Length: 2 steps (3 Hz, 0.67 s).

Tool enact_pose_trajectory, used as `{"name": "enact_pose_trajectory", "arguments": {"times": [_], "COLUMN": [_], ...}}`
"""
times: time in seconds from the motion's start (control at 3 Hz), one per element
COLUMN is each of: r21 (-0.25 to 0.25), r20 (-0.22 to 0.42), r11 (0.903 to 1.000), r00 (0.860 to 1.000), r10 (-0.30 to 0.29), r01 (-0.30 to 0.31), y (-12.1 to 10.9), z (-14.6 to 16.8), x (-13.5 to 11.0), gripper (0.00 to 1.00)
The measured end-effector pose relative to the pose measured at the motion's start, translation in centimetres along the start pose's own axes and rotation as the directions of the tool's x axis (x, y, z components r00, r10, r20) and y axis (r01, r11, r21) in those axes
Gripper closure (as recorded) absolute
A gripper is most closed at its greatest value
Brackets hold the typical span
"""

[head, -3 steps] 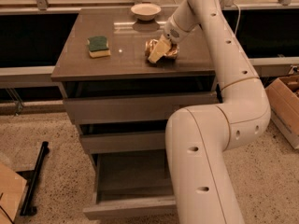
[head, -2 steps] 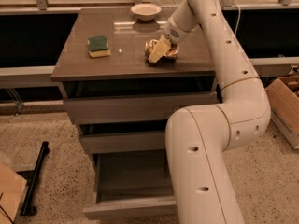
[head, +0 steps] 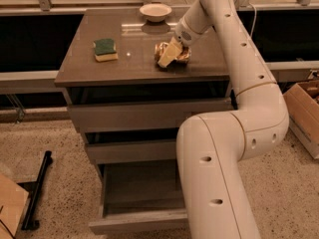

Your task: Place orange can into bottom drawer

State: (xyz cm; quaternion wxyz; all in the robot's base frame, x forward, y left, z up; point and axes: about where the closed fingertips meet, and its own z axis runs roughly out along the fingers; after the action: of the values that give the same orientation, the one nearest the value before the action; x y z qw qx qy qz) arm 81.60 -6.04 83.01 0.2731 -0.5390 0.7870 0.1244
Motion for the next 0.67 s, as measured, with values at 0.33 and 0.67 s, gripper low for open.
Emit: {"name": "enact_pose_trajectory", "arguments": {"times": [0.33, 0.67], "r21": [0.000, 0.000], "r20": [0.000, 0.000], "r11": [1.0000, 1.0000], "r00": [1.000, 1.000], "r10": [0.000, 0.000], "r01": [0.000, 0.000], "y": [0.00, 0.01], "z": [-0.01, -0.05], "x": [0.00, -0.03], "gripper": [0.50, 0.19]}}
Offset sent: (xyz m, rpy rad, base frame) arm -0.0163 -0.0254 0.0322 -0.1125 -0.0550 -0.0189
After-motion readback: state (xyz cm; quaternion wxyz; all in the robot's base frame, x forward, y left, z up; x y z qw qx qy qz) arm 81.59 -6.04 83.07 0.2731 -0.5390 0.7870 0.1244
